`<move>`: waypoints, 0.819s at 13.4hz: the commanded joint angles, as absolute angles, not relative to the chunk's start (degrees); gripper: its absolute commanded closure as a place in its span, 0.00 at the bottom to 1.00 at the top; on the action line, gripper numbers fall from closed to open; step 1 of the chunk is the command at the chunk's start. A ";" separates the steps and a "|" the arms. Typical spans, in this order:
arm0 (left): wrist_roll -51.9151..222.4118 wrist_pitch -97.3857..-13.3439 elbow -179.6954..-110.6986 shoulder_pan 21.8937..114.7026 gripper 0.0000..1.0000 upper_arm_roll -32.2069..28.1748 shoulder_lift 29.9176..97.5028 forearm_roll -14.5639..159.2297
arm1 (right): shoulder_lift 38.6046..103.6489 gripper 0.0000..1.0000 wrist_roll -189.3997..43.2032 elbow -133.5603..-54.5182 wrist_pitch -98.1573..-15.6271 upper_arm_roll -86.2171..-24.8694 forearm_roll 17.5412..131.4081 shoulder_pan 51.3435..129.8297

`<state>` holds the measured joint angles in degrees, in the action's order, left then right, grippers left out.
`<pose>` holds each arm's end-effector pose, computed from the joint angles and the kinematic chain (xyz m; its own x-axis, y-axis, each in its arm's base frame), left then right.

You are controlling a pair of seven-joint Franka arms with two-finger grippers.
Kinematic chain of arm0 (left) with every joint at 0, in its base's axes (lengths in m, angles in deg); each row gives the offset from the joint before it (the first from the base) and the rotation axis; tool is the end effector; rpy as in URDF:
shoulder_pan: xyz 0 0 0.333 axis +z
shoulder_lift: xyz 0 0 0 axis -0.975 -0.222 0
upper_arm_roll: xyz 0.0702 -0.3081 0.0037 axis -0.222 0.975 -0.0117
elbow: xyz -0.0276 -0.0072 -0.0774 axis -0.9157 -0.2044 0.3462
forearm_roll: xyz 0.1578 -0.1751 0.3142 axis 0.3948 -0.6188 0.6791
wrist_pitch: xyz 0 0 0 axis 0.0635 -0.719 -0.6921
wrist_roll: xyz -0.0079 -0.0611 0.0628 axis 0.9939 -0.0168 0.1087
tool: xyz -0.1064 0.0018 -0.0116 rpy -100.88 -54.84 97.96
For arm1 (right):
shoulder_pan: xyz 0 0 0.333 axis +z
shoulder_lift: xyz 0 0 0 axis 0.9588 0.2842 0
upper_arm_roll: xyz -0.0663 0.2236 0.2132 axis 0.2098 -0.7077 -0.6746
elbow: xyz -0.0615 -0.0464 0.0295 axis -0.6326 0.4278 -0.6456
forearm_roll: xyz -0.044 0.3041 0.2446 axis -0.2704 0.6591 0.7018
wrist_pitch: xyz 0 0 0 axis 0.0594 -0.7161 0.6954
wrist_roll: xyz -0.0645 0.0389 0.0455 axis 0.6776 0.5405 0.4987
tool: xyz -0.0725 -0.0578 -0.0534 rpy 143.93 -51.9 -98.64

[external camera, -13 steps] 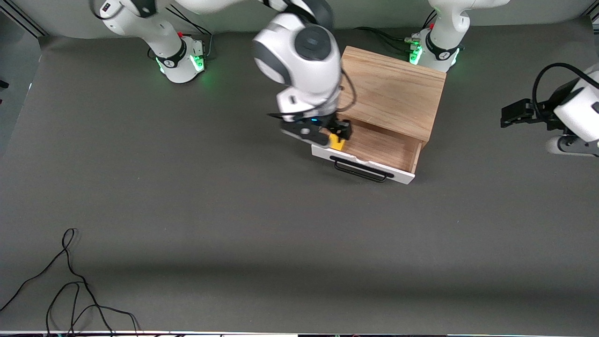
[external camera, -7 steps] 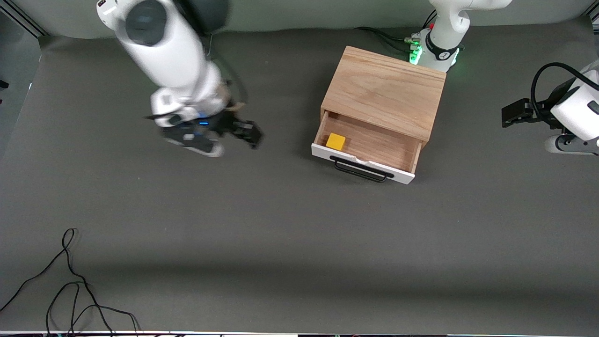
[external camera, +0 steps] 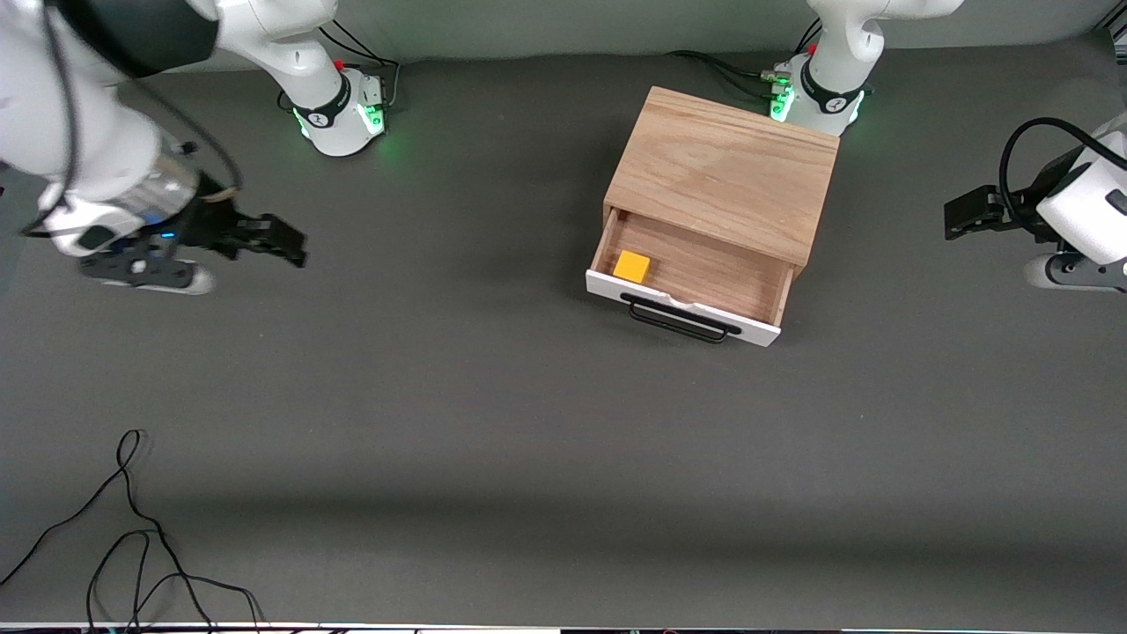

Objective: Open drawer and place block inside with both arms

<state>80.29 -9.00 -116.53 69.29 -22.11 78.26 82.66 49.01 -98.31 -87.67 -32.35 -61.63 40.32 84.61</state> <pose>0.5723 -0.0596 0.6406 0.9781 -0.0687 -0.1967 -0.0769 -0.9964 -0.0343 0.5485 0.1193 0.5922 0.9869 -0.1471 -0.0661 -0.1491 -0.9884 -0.0276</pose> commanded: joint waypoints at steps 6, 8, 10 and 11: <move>79.33 -12.28 -124.05 68.12 0.00 -23.07 84.58 83.35 | 48.01 0.00 -81.39 -88.36 -31.27 -49.22 38.69 82.82; 78.72 -15.09 -127.03 68.03 0.00 -22.98 86.68 83.43 | 48.19 0.00 -79.63 -88.10 -31.27 -52.27 38.42 77.91; 73.90 -19.92 -132.47 68.21 0.00 -22.98 90.46 83.35 | 48.28 0.00 -79.71 -88.09 -31.27 -53.78 37.72 75.95; 73.44 -21.77 -134.76 68.29 0.00 -22.98 91.95 83.09 | 48.28 0.00 -79.63 -88.01 -31.27 -53.79 37.72 75.69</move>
<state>76.35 -17.13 -126.75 69.20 -22.19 86.05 82.66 49.00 -80.65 -87.65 -31.50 -52.41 39.05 76.79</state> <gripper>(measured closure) 0.000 0.000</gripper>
